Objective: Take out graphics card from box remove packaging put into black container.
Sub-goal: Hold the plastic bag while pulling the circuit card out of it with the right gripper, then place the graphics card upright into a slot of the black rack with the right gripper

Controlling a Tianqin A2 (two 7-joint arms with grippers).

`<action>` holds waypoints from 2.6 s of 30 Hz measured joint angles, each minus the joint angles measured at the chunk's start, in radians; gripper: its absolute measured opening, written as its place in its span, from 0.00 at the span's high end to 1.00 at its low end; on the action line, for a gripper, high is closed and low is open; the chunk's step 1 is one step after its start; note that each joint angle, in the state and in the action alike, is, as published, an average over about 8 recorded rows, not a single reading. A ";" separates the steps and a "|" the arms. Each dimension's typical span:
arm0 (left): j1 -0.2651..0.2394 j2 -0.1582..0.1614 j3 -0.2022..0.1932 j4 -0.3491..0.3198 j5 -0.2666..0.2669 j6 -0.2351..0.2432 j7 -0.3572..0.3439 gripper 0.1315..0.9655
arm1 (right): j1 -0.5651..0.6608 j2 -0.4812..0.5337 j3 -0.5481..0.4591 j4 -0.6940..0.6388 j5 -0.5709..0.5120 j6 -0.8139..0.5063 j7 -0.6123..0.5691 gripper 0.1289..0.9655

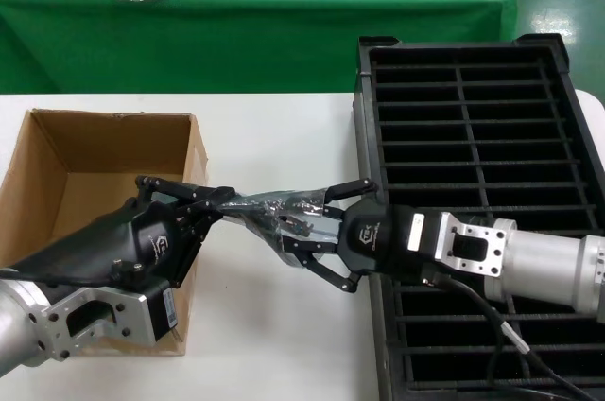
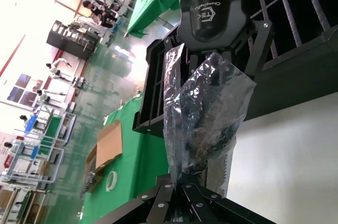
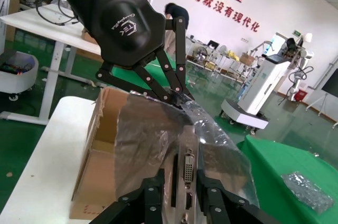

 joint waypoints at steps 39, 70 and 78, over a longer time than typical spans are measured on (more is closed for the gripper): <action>0.000 0.000 0.000 0.000 0.000 0.000 0.000 0.99 | -0.144 0.277 0.096 0.471 -0.111 0.139 0.385 0.93; 0.000 0.000 0.000 0.000 0.000 0.000 0.000 0.99 | 0.038 0.608 0.159 0.786 -0.517 -0.229 1.015 0.93; 0.000 0.000 0.000 0.000 0.000 0.000 0.000 0.99 | 0.048 0.559 0.146 0.786 -0.585 -0.222 1.009 0.93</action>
